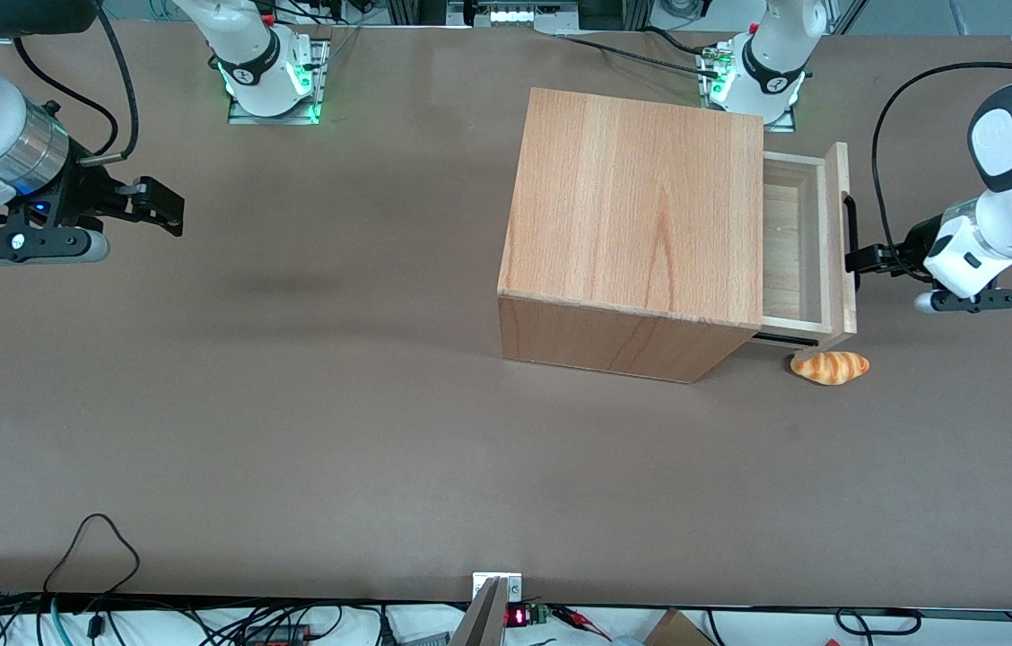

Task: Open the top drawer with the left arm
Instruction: 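Pull the drawer handle outward from the box with the left gripper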

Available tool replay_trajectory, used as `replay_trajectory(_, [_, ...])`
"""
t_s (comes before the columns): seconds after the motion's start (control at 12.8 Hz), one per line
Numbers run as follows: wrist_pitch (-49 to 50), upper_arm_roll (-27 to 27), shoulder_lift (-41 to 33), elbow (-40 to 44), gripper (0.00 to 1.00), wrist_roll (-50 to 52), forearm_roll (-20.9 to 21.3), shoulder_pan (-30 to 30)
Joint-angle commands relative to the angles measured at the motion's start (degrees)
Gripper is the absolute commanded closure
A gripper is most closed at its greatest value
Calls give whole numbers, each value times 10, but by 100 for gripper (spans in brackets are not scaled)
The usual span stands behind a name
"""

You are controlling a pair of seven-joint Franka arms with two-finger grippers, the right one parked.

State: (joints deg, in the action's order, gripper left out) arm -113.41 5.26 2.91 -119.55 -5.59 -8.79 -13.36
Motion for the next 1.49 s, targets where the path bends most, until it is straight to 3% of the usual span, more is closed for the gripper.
replay_trajectory(0.0, [-3, 2, 12, 4, 0, -21, 23, -18])
replay_trajectory(0.86, [-3, 0, 13, 5, 0, -51, 24, -62])
replay_trajectory(1.41, [48, 0, 11, 63, 0, -55, 23, -63])
